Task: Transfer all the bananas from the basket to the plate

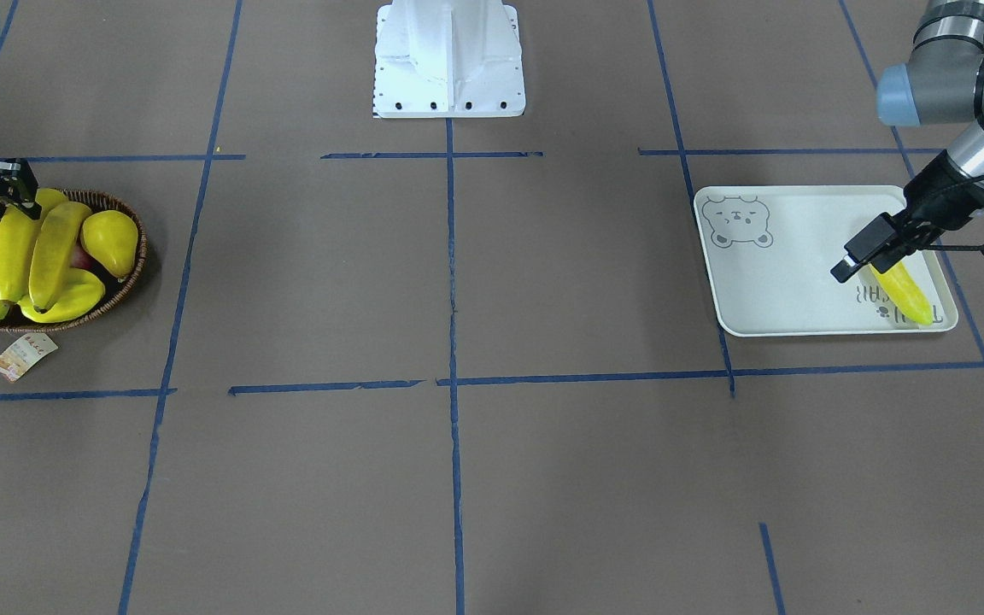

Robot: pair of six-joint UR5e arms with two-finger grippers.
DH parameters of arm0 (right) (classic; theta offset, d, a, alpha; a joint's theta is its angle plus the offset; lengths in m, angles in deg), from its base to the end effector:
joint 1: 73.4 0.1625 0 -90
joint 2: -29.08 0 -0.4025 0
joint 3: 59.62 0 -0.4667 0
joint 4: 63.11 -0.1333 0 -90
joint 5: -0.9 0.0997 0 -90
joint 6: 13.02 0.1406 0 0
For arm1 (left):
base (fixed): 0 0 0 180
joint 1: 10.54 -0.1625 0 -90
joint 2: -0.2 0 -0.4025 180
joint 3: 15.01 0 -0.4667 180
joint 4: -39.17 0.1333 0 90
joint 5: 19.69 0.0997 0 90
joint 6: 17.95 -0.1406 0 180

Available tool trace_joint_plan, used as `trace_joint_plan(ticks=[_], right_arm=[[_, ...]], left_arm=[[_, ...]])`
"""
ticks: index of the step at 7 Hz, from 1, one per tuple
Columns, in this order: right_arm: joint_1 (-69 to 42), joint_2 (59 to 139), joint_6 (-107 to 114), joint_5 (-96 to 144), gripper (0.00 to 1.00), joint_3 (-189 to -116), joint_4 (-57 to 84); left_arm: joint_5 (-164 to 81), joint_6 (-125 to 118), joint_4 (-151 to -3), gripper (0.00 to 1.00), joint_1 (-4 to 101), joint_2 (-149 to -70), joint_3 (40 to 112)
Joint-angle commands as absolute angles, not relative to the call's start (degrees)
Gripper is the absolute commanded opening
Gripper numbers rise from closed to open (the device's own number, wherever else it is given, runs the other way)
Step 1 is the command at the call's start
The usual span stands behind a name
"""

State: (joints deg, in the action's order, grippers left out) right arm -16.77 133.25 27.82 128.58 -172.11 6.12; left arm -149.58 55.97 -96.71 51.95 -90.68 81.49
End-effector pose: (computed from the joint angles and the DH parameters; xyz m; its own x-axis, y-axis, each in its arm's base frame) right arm -0.2379 -0.4474 0.5340 0.6907 -0.0399 0.7220 0.0383 0.9991 0.0185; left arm 0.2459 -0.5655 0.4896 0.3882 -0.2854 -0.8763 0.3493 0.9255 -0.1467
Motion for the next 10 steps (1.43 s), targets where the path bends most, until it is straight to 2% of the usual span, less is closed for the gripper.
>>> trace_joint_plan(ticks=[1, 3, 7, 8, 10], right_arm=[[-16.5, 133.3, 27.6, 129.5, 0.02, -172.9, 6.2], [-15.2, 135.3, 24.1, 131.9, 0.00, -175.6, 6.7], [-3.8, 135.2, 22.4, 135.2, 0.00, -176.0, 8.7], [-2.7, 133.7, 22.4, 139.7, 0.00, -176.0, 8.7], [-2.6, 122.9, 23.0, 146.2, 0.00, -176.0, 11.0]], left_arm=[[-149.5, 56.0, -96.7, 0.99, 52.0, -90.7, 81.5], [-149.5, 56.0, -96.7, 0.99, 52.0, -90.7, 81.5], [-149.6, 56.1, -96.6, 0.99, 52.0, -90.8, 81.5], [-149.6, 56.1, -96.6, 0.99, 52.0, -91.0, 81.5], [-150.1, 56.1, -96.6, 0.99, 52.0, -91.6, 81.6]])
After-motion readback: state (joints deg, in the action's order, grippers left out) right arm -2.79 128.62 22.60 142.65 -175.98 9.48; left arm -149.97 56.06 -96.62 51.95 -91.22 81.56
